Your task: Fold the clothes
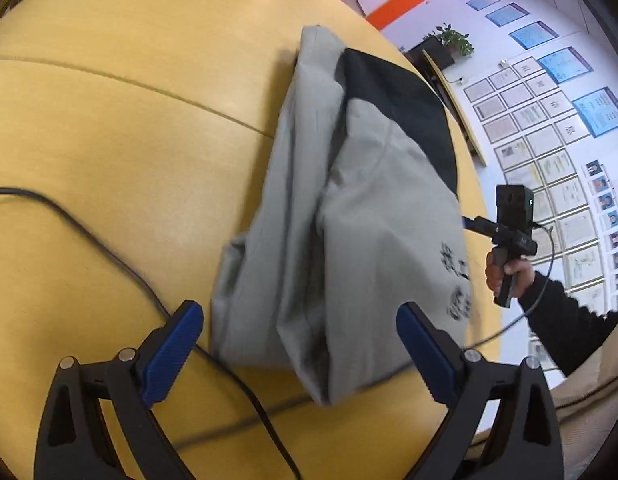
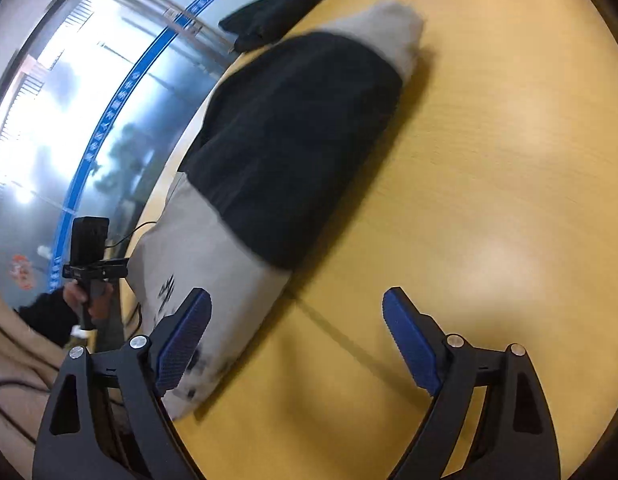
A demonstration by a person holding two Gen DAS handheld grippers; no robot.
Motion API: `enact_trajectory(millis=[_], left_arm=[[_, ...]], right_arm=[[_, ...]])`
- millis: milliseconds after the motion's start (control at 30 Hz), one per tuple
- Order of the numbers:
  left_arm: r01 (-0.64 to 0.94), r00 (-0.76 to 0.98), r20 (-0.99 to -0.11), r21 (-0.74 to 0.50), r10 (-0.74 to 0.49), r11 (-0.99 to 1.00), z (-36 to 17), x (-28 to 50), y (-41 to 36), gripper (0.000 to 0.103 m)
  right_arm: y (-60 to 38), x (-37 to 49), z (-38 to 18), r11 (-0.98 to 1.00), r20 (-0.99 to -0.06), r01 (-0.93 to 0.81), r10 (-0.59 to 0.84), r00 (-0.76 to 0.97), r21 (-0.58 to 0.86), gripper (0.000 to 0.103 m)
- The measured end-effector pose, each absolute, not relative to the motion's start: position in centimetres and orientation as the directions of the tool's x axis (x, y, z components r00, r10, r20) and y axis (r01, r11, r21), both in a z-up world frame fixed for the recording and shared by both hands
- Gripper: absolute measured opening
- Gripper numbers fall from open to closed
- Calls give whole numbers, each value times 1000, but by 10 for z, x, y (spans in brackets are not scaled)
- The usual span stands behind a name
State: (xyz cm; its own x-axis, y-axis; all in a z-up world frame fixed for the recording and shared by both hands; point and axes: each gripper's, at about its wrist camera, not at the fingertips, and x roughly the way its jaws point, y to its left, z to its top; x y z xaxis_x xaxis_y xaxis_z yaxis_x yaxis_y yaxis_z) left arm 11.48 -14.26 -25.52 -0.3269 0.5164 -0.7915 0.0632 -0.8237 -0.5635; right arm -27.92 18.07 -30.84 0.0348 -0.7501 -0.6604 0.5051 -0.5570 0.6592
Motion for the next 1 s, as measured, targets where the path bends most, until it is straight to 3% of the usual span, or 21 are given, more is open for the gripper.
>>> enact_trajectory(millis=[200,367,400,433,533,600,633,667,800,1000], left_arm=[[-59,-309,-790,-541,530,-839,-258,106,-122,103],[-106,-278,-799,-526,533,-844,-259,105,-112,102],[-79,-273,-796,-541,540,-837,-259,105,-114,102],[-53,-267,-794,-553,546,-831,-260,105,-117,102],[-1,-242,-812,-548,531,-837,-258,103,-117,99],[25,-225,-815,-553,534,-833,-258,100,-113,88],[46,-214,-814,-560,539,-827,-258,100,-114,69],[71,-207,-816,-563,540,-824,-260,99,-115,59],[170,-202,-800,-597,565,-784,-265,90,-116,49],[155,-237,-738,-670,631,-726,-246,95,-135,20]], right_arm=[[160,-307,-311,-463,-544,535,-839,-8,707,94],[146,-307,-308,-479,-568,585,-822,-38,654,98],[146,-307,-308,-493,-577,586,-815,-51,644,92],[145,-308,-310,-521,-598,581,-799,-72,626,75],[146,-308,-313,-571,-628,547,-772,-102,613,50],[145,-304,-312,-597,-645,531,-755,-119,601,44],[145,-301,-310,-612,-657,527,-743,-129,589,42],[145,-299,-308,-625,-667,525,-732,-139,578,41],[144,-292,-301,-659,-693,526,-700,-171,537,38],[141,-296,-298,-684,-721,537,-667,-187,493,38]])
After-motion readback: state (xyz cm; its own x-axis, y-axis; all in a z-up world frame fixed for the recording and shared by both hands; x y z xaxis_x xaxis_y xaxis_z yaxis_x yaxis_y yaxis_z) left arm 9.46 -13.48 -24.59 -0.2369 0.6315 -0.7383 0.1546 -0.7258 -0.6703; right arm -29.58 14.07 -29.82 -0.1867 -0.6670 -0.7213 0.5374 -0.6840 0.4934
